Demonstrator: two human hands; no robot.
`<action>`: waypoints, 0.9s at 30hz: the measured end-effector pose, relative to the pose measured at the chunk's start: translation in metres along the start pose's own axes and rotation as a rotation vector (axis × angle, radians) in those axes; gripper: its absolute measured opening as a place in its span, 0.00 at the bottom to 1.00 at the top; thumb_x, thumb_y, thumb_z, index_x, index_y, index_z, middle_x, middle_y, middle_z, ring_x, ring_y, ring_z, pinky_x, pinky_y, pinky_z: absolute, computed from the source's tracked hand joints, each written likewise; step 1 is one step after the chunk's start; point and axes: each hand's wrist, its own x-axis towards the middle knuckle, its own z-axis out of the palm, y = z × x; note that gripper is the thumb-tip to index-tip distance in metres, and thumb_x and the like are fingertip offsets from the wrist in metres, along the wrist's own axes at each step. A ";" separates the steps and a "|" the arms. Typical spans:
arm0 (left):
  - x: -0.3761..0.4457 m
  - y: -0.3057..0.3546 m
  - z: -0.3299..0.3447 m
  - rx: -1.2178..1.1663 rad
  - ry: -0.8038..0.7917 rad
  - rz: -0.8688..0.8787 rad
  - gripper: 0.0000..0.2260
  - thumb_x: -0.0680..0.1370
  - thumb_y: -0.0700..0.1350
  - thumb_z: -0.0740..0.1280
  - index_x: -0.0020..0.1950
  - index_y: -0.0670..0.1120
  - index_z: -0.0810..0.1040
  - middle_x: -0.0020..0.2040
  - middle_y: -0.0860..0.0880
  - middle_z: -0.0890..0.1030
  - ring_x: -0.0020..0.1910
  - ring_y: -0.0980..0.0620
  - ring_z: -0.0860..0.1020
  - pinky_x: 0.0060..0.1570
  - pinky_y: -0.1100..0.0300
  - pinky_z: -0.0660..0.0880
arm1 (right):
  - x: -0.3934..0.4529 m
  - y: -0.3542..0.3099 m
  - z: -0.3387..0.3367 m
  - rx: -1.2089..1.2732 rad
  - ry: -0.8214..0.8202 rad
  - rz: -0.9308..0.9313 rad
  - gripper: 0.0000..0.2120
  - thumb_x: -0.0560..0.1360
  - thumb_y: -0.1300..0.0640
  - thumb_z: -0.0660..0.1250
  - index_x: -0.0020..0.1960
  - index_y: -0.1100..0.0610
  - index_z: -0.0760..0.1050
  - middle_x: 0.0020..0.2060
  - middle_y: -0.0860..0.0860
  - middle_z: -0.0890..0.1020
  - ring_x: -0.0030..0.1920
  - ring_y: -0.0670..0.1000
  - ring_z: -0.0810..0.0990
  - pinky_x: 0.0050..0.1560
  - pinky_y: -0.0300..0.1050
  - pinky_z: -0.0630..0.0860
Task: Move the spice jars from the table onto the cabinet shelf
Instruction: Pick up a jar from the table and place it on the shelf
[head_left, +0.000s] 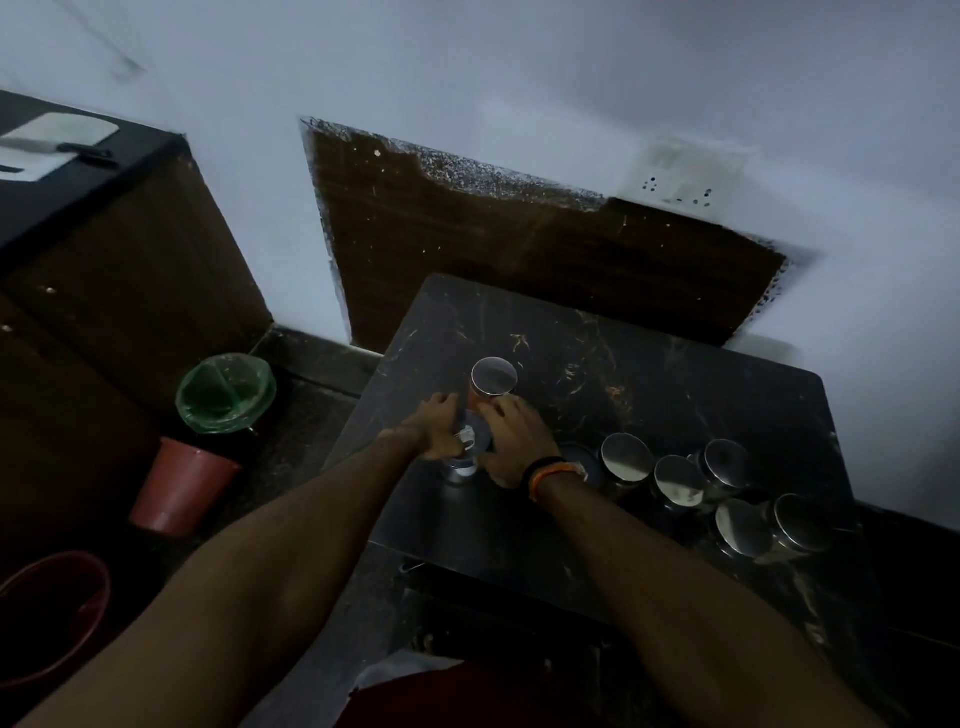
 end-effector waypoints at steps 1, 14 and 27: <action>0.001 -0.003 0.000 -0.009 -0.005 0.008 0.35 0.72 0.47 0.75 0.74 0.44 0.64 0.72 0.41 0.68 0.69 0.41 0.69 0.66 0.49 0.71 | 0.004 -0.005 0.002 0.004 -0.014 -0.020 0.24 0.74 0.46 0.69 0.66 0.56 0.72 0.63 0.55 0.76 0.64 0.56 0.72 0.67 0.51 0.68; -0.008 -0.042 -0.010 -0.145 -0.071 -0.051 0.37 0.73 0.49 0.72 0.78 0.46 0.60 0.76 0.42 0.65 0.73 0.42 0.67 0.69 0.48 0.66 | 0.031 -0.031 0.038 -0.058 -0.158 0.119 0.44 0.66 0.41 0.76 0.75 0.55 0.60 0.68 0.60 0.68 0.64 0.61 0.71 0.64 0.55 0.72; -0.014 -0.039 -0.040 -1.463 0.070 -0.174 0.15 0.83 0.50 0.60 0.52 0.42 0.82 0.49 0.42 0.86 0.48 0.45 0.84 0.51 0.53 0.78 | 0.049 -0.022 -0.070 0.831 -0.098 0.047 0.38 0.63 0.59 0.81 0.70 0.52 0.72 0.64 0.49 0.77 0.63 0.50 0.76 0.61 0.46 0.76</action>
